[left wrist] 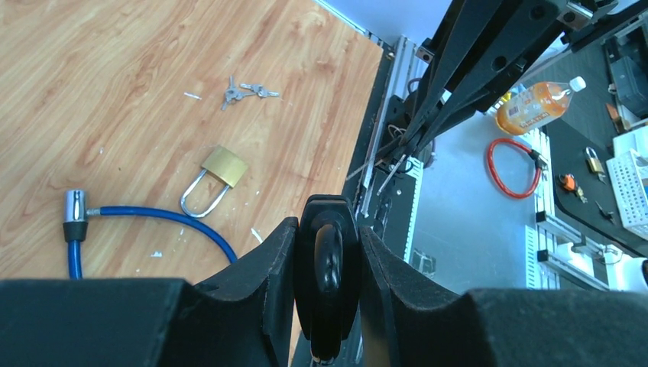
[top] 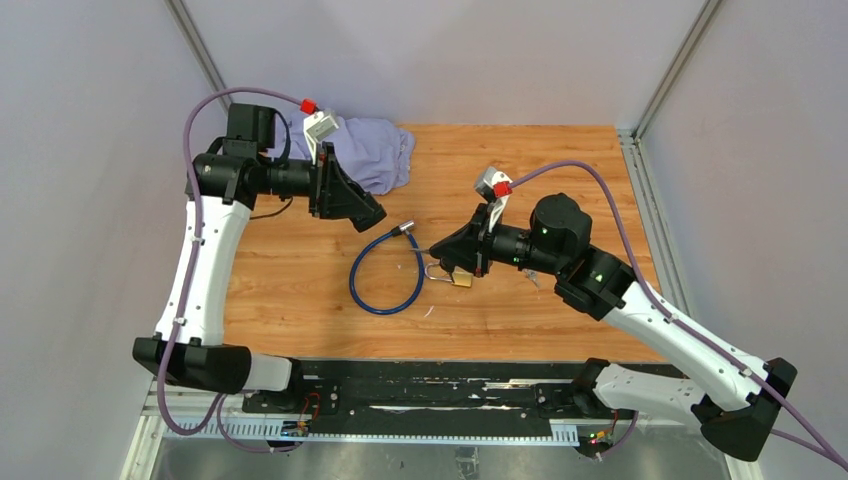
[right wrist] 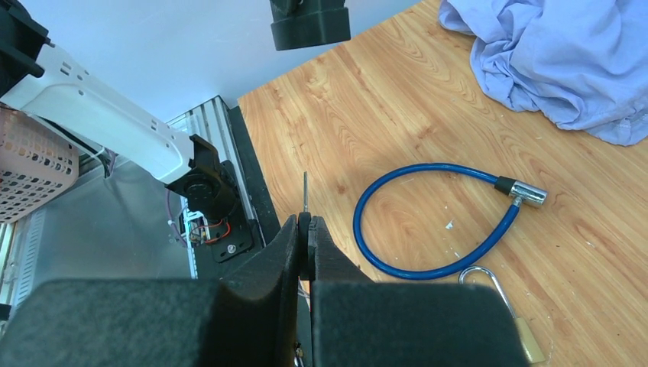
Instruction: Unlock with the key
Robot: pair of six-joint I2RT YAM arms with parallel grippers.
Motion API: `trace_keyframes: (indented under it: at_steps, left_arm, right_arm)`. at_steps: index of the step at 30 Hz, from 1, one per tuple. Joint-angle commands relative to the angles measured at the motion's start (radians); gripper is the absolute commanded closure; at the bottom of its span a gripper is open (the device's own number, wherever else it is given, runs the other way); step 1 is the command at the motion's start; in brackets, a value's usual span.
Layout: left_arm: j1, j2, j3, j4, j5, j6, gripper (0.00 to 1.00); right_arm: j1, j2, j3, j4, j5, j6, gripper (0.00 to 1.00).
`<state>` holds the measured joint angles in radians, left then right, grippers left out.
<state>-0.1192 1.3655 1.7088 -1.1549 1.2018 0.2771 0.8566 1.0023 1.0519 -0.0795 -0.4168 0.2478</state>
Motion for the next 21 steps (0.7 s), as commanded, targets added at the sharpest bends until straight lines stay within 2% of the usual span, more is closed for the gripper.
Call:
trace_keyframes:
  at_steps: [1, 4, 7, 10, 14, 18, 21]
  left_arm:
    - [0.006, -0.045, -0.036, 0.063, 0.012, -0.045, 1.00]
    - [0.006, -0.070, -0.120, 0.149, -0.258, -0.071, 1.00]
    - [-0.035, -0.084, -0.225, 0.206, -0.501, -0.002, 1.00]
    - [-0.097, -0.070, -0.334, 0.239, -0.565, 0.036, 1.00]
    - [-0.213, -0.058, -0.481, 0.393, -0.631, 0.021, 1.00]
    - [-0.323, 0.025, -0.519, 0.446, -0.730, 0.069, 1.00]
    - [-0.349, 0.092, -0.550, 0.513, -0.810, 0.095, 1.00]
  right_arm:
    - [-0.013, -0.020, 0.020, 0.025, 0.032, 0.005, 0.99]
    - [-0.016, -0.035, 0.021, -0.005, 0.054, -0.008, 0.99]
    - [-0.019, -0.056, 0.015, -0.043, 0.070, -0.020, 0.99]
    - [-0.022, -0.080, 0.011, -0.068, 0.077, -0.024, 0.99]
    - [-0.025, -0.108, 0.019, -0.104, 0.093, -0.028, 0.99]
    - [-0.026, -0.138, 0.021, -0.131, 0.112, -0.031, 1.00]
    - [-0.025, -0.157, 0.022, -0.138, 0.114, -0.027, 0.99]
